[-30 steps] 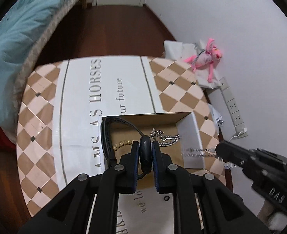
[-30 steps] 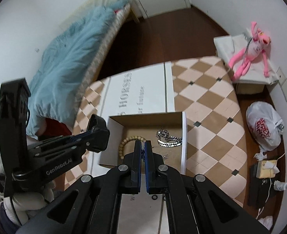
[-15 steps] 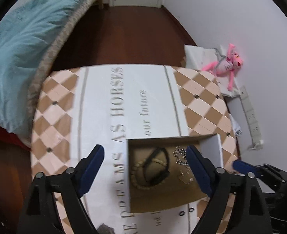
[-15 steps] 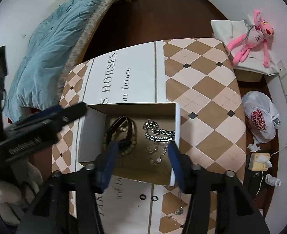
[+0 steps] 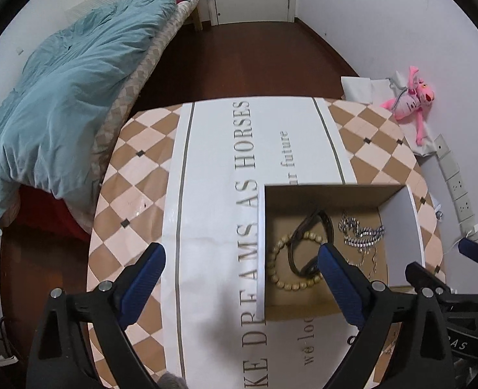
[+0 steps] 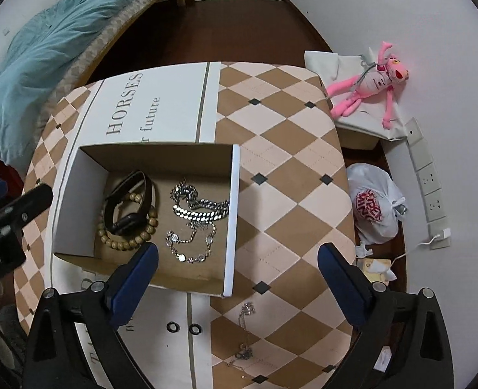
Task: Organize jewelry
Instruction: 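Lift both tools out of the box back over the table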
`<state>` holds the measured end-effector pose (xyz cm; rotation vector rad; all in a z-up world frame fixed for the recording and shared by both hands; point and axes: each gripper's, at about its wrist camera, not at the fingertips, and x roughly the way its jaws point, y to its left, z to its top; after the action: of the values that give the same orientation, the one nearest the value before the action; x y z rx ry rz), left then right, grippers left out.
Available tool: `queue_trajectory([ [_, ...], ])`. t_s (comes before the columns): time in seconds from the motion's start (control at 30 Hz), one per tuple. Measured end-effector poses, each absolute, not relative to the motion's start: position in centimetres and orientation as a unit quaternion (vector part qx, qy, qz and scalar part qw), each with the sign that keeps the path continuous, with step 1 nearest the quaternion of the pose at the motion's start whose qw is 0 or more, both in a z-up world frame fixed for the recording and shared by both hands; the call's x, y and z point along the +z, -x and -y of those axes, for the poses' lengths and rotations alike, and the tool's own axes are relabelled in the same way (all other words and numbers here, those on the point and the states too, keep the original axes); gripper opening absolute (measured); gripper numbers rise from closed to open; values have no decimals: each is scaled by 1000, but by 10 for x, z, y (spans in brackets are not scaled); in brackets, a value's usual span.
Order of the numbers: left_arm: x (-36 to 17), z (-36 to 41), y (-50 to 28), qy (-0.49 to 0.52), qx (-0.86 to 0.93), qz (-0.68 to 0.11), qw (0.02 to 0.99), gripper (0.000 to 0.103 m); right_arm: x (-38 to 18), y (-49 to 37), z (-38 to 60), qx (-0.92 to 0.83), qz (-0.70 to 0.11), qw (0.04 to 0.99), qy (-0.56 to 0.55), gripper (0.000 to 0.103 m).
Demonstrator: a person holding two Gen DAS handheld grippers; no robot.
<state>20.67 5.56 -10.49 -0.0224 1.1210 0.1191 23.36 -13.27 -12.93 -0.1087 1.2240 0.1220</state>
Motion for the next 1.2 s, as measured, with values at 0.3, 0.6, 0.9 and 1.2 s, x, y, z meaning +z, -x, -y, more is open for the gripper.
queue_trajectory([
  [0.3, -97, -47, -181, 0, 77, -516, 853, 96, -110, -211, 136, 42, -547, 834, 51, 100],
  [0.6, -59, -44, -145, 14, 76, -476, 876, 96, -67, -174, 146, 30, -494, 868, 45, 100],
  [0.9, -20, -35, -107, 27, 66, -436, 897, 96, -21, -131, 155, 32, -446, 894, 28, 100],
  [1.2, -31, -38, -84, 34, 90, -428, 899, 96, -42, -108, 171, 20, -469, 883, 19, 100],
])
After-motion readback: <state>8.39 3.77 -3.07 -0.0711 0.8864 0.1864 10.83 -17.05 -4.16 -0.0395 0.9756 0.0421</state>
